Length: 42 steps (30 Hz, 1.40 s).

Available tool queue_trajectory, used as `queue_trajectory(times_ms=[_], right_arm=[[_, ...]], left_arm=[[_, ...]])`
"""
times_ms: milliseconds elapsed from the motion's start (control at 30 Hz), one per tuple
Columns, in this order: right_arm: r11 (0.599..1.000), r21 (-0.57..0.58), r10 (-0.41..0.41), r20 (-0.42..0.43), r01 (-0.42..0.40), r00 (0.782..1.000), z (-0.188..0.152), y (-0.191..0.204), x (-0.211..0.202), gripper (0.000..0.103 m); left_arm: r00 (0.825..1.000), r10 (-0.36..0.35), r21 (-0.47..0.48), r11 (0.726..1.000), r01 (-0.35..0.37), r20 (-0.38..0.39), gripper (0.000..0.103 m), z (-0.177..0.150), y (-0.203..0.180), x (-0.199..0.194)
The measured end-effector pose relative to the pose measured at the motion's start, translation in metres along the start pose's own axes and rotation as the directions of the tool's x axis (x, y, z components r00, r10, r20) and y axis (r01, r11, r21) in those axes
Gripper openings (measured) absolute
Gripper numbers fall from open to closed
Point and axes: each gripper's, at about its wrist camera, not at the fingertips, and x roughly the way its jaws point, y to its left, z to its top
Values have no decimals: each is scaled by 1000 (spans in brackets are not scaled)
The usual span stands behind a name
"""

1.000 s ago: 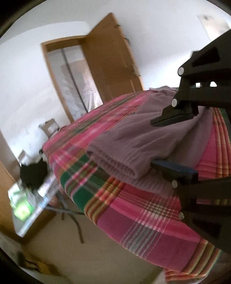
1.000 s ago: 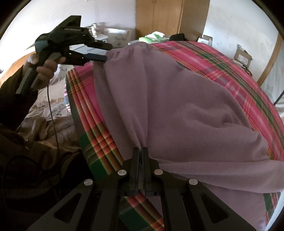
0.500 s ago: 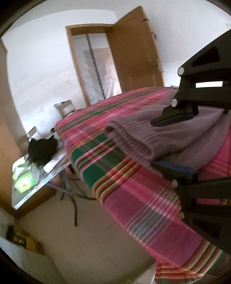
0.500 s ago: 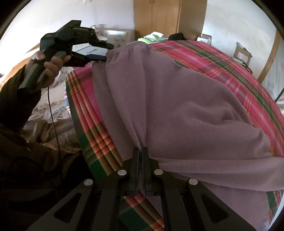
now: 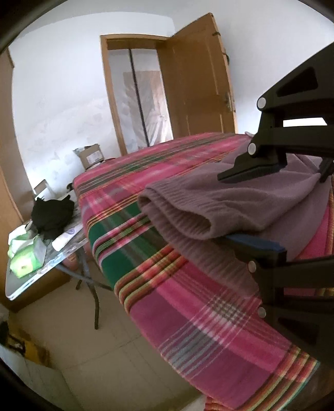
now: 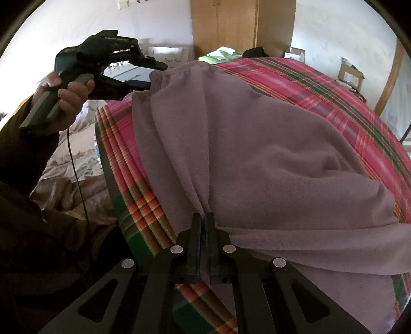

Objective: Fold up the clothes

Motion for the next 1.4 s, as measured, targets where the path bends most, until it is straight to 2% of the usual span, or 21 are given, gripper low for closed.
queue_trajectory(times_ms=[67,167,300,433,533,667,900,1100,1400], right_arm=[[1000,2,-1,3,1,1000,0,0,0,2],[1000,10,-4,9,4,1000,-1,0,-1,3],[1000,11,-21,41,21,999,0,2,-8,3],[999,-7,-45,130,46,991,6,8,-32,2],[997,-18,-64,181,68,981,11,13,-51,2],[996,-33,-74,226,84,971,15,17,-73,2],[997,-42,-50,171,58,984,4,18,-63,2],[999,-32,-26,109,30,994,-6,15,-41,2],[1000,-6,-5,39,5,999,-15,12,-13,2]], left_arm=[[1000,0,3,1000,0,12,23,1,-1,1],[999,2,23,1000,-3,38,10,0,-4,-1],[995,-30,66,998,24,99,9,-5,-16,-19],[987,-56,81,996,44,149,9,-5,-26,-43],[985,-84,84,994,72,152,9,-5,-29,-52],[987,-63,85,995,51,146,9,-6,-27,-52],[995,32,55,998,-38,98,9,-13,-4,-35],[992,101,28,994,-104,80,9,-15,16,-22],[988,131,40,990,-134,81,10,-16,21,-20]])
